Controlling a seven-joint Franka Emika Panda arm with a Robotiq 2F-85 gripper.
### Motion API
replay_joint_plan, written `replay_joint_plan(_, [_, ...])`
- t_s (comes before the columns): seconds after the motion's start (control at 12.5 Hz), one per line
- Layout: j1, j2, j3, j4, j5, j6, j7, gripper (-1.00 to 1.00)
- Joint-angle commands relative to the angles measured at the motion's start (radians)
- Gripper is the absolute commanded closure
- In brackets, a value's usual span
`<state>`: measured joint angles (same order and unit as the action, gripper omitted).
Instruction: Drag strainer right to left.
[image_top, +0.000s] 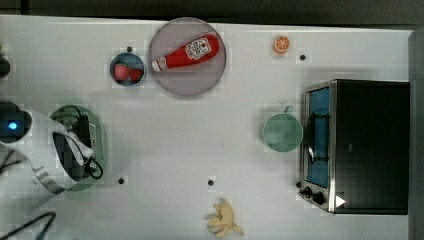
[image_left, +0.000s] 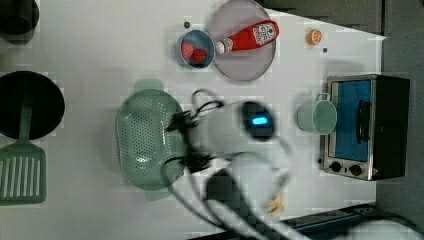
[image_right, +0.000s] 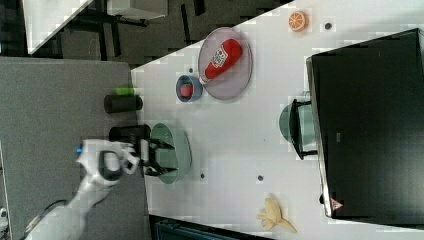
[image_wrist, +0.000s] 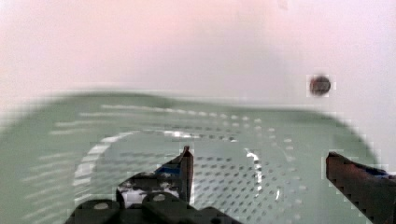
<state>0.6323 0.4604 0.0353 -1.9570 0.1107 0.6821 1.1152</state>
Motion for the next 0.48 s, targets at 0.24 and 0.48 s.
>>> replay_joint_plan(0.24, [-0.063,-0.404,-0.300,0.039,-0.050,-0.251,-0.532,-1.00])
replay_joint_plan(0.48, [-0.082,-0.557,-0.466,0.039,-0.122,-0.396,-0.862,-1.00])
